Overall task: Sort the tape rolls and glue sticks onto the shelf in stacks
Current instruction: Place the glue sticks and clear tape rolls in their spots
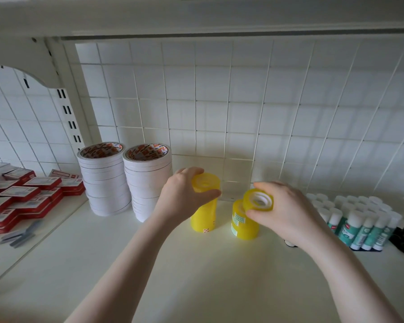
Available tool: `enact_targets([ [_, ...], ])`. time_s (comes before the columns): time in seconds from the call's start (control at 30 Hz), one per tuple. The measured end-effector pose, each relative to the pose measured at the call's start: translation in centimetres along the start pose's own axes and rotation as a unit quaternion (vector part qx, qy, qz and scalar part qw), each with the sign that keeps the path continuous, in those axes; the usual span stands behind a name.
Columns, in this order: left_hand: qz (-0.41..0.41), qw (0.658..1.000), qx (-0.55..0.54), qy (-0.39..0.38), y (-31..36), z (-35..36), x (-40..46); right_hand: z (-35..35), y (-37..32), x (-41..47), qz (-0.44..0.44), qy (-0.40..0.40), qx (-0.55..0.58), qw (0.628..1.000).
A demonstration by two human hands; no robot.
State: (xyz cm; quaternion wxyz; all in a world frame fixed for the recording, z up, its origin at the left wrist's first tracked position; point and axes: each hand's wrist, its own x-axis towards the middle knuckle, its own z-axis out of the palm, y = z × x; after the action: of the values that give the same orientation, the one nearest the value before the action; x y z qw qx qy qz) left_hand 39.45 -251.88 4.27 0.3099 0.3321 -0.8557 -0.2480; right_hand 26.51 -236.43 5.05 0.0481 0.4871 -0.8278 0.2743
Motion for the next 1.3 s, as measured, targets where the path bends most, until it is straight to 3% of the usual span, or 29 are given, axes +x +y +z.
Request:
enact_targets([
  [0.37, 0.016, 1.000, -0.020, -0.002, -0.3, 0.3, 0.0, 1.4, 0.4, 2.7, -0.010, -0.097, -0.006, 0.995],
  [1.3, 0.045, 0.998, -0.034, 0.037, -1.2, 0.2, -1.2, 1.9, 1.6, 3.1, -0.028, -0.120, 0.008, 0.992],
])
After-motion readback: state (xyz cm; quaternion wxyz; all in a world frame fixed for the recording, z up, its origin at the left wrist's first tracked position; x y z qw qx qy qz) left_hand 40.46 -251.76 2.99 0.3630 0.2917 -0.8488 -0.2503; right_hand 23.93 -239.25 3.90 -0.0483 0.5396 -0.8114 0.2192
